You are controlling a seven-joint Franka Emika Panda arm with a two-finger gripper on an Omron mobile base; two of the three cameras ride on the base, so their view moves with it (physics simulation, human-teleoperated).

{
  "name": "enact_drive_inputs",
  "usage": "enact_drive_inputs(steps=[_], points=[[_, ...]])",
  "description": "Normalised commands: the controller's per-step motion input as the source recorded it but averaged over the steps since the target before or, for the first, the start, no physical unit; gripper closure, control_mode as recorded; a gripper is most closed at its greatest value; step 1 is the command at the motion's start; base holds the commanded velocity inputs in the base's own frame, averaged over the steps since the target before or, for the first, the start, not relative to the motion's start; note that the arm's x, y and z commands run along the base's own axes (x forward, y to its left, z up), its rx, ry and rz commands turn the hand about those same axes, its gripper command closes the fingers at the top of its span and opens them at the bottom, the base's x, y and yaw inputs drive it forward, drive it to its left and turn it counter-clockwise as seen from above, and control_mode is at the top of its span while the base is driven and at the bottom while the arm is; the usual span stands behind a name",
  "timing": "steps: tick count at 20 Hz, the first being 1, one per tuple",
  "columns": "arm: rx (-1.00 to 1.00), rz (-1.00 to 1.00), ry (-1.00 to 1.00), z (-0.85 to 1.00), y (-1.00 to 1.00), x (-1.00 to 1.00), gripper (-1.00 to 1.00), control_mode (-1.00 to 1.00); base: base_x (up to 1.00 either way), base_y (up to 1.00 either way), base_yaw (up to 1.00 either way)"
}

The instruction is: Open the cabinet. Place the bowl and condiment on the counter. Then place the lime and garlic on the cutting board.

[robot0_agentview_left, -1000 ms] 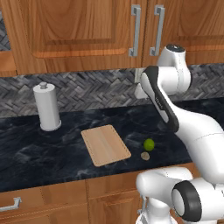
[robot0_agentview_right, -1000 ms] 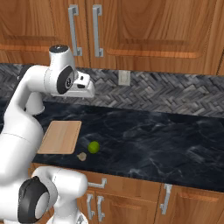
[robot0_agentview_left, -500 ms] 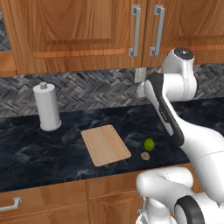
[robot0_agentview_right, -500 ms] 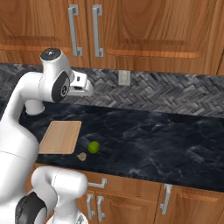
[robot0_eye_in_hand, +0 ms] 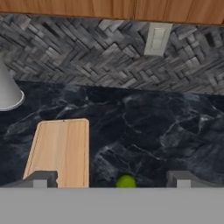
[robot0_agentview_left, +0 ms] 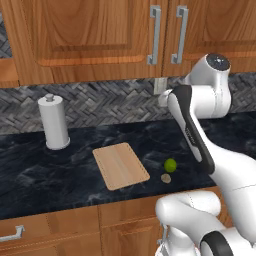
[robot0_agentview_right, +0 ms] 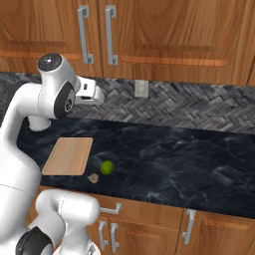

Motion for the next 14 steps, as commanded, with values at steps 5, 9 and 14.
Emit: enact_drive_inputs(steps=[5,9,14], points=[[0.0,0.0,-0.16,0.2,0.0,-0.09,-1.0,-1.0,0.0,0.0,0.0],[0.0,0.0,-0.18,0.18,0.0,-0.06,-1.0,-1.0,0.0,0.0,0.0],[-0.01,0.0,-0.22,0.28,0.02,0.0,-1.0,-1.0,0.0,0.0,0.0]])
